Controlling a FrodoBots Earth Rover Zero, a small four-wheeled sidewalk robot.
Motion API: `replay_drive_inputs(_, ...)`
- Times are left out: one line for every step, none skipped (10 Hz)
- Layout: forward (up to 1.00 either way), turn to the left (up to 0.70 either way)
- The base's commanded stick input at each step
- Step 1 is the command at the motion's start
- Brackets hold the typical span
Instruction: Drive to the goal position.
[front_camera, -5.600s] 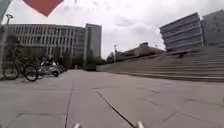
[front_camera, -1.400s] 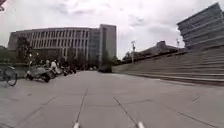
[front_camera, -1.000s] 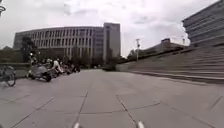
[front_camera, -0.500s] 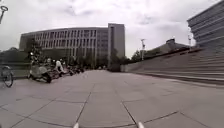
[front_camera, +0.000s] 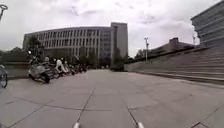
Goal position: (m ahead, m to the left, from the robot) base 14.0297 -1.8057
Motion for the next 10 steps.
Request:
replay_drive_inputs(0.70,0.00)
replay_drive_inputs(0.70,0.00)
replay_drive_inputs(0.70,0.00)
replay_drive_inputs(0.70,0.01)
replay_drive_inputs(0.70,0.01)
replay_drive_inputs(0.70,0.01)
replay_drive_inputs(0.70,0.01)
replay_drive_inputs(0.70,0.00)
replay_drive_inputs(0.70,0.00)
replay_drive_inputs(0.70,0.00)
